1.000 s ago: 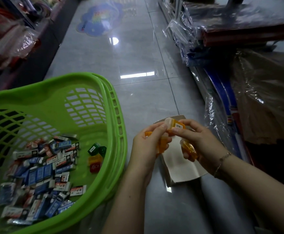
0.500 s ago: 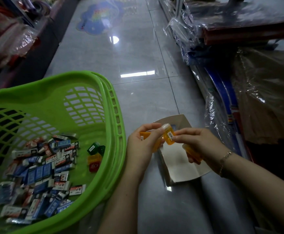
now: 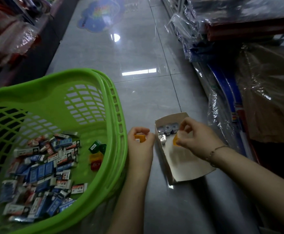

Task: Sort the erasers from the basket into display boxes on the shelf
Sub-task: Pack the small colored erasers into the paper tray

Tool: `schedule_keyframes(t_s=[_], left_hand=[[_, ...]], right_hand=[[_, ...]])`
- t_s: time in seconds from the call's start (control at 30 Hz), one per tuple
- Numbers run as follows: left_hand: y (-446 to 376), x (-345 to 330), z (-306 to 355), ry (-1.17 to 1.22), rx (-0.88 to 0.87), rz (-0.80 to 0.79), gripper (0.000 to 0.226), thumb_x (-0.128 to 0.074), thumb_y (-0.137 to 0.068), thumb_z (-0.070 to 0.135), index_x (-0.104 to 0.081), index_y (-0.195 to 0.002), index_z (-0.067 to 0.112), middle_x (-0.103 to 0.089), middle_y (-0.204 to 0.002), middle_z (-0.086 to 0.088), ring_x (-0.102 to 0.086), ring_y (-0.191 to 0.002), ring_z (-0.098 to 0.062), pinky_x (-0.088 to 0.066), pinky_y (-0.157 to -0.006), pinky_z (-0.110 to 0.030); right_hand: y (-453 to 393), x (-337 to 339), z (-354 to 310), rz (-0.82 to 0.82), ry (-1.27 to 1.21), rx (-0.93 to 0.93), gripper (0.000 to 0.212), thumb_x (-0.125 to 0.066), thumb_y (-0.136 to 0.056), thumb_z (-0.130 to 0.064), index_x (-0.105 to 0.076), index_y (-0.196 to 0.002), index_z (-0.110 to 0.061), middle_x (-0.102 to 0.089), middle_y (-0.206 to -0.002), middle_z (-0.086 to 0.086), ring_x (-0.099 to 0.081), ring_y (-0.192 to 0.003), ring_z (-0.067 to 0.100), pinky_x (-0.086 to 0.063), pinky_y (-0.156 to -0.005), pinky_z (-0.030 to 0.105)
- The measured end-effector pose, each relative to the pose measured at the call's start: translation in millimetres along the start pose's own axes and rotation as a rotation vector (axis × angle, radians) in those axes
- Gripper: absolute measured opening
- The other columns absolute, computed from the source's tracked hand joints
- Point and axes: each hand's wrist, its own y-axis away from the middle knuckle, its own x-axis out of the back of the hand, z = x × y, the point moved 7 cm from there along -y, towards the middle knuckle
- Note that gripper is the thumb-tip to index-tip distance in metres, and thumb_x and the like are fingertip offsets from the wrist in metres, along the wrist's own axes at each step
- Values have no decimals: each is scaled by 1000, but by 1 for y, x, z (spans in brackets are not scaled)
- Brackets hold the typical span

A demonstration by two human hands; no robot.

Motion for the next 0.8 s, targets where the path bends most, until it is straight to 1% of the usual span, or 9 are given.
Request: schedule_keyframes(t_s=[0.1, 0.13, 0.2, 0.27, 0.3, 0.4, 0.53, 0.63, 0.8], left_hand=[[-5, -4, -5, -116, 6, -61, 17, -73, -77, 3, -61, -89, 4, -57, -65, -2, -52, -51, 0, -37, -47, -7], [-6, -6, -6, -167, 8, -87, 20, -76, -77, 9, -61, -91, 6, -57, -65, 0, -52, -50, 1, -37, -47, -7], [-11, -12, -11, -284, 29, -149, 29, -79, -75, 24, -62, -95, 12, -61, -70, 0, -56, -59, -5, -43, -54, -12], [-14, -17, -17, -382, 74, -208, 36, -79, -72, 37, -63, -98, 18, -65, -80, 0, -63, -73, -15, -52, -68, -25], [-16, -20, -19, -414, 91, -234, 35, -78, -72, 40, -63, -97, 21, -67, -83, 0, -66, -77, -17, -55, -71, -29], [-20, -26, -19, -427, 106, -273, 16, -76, -71, 32, -65, -80, 24, -68, -76, 0, -69, -76, -19, -57, -72, -35], [-24, -25, -20, -400, 111, -278, 12, -75, -69, 25, -63, -69, 22, -68, -69, -1, -69, -71, -21, -58, -72, -40], [-23, -23, -23, -374, 119, -277, 12, -76, -69, 25, -65, -71, 22, -70, -72, -3, -69, -73, -22, -58, -74, -40], [-22, -23, -24, -359, 126, -291, 12, -75, -71, 27, -67, -77, 21, -70, -75, -5, -69, -75, -23, -58, -76, -41]], right_hand=[[-7, -19, 7, 5, 158, -45, 15, -60, -84, -23, -53, -97, -25, -47, -101, 4, -54, -88, 27, -44, -73, 30], [-10, -23, 10, 12, 187, -58, 16, -58, -86, -24, -52, -101, -24, -46, -104, 6, -54, -89, 29, -45, -76, 32], [-14, -29, 15, 46, 209, -77, 16, -54, -88, -26, -51, -104, -24, -46, -104, 7, -54, -91, 31, -45, -76, 35], [-18, -35, 19, 77, 225, -87, 16, -53, -88, -26, -51, -104, -24, -47, -103, 8, -54, -89, 31, -45, -74, 34], [-20, -38, 21, 87, 236, -90, 17, -54, -87, -25, -51, -104, -24, -47, -103, 8, -54, -89, 32, -45, -73, 34], [-23, -46, 27, 95, 181, -102, 21, -57, -83, -20, -53, -104, -22, -49, -100, 8, -55, -89, 33, -44, -72, 33], [-26, -50, 33, 111, 9, -117, 20, -62, -80, -18, -50, -96, -15, -58, -98, 9, -59, -87, 31, -50, -75, 41], [-26, -49, 32, 149, -14, -107, 16, -61, -80, -16, -50, -90, -12, -58, -97, 10, -57, -86, 31, -49, -75, 42], [-31, -54, 25, 107, 16, -75, 22, -61, -81, -16, -45, -95, -10, -56, -100, 11, -56, -88, 33, -49, -72, 43]])
